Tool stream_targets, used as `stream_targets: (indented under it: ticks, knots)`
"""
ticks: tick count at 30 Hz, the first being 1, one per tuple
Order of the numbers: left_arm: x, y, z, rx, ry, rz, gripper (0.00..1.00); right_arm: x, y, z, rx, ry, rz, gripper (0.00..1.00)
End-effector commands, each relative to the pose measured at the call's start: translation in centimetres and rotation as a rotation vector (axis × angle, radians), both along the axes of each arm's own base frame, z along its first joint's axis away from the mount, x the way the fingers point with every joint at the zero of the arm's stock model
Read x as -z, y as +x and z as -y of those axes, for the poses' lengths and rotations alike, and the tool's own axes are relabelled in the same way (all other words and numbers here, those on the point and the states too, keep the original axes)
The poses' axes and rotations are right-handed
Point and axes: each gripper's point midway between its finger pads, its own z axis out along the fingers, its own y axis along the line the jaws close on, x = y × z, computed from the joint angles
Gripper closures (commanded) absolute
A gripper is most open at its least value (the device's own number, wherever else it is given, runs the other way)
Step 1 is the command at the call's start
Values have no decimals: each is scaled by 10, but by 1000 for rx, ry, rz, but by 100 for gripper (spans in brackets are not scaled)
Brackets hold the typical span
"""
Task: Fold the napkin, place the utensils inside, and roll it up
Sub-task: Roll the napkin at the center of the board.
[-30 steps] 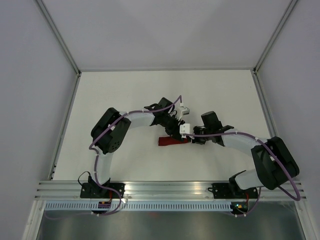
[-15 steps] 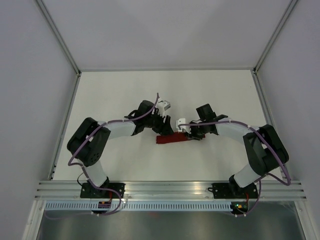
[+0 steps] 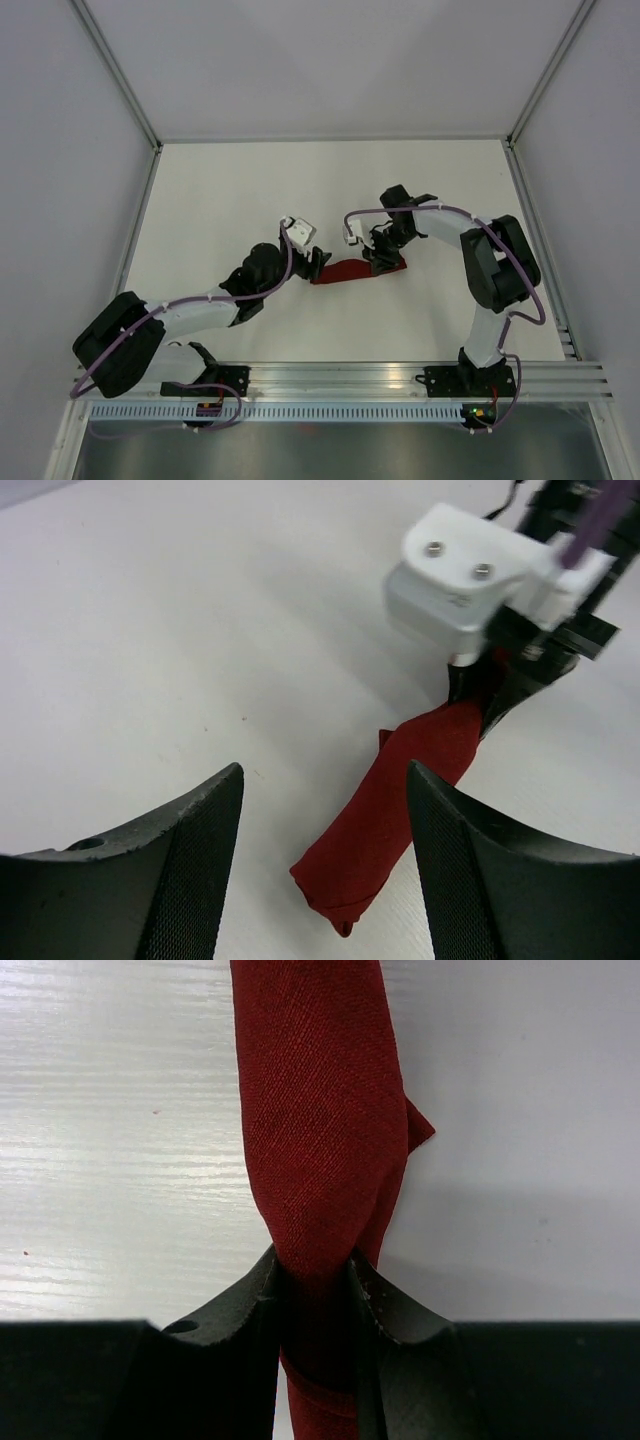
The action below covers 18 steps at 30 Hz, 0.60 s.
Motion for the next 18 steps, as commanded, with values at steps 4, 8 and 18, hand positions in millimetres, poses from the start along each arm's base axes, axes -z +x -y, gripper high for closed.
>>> stream_targets:
  ticks: [4, 8, 18]
  knots:
    - [-24, 3, 13, -33, 243, 291, 28, 24, -10, 14, -34, -98, -190, 82]
    - [-1, -7, 35, 50, 376, 324, 27, 27, -4, 13, -29, -114, -231, 82]
    - [37, -16, 95, 230, 641, 426, 26, 35, 3, 16, -12, -161, -371, 82]
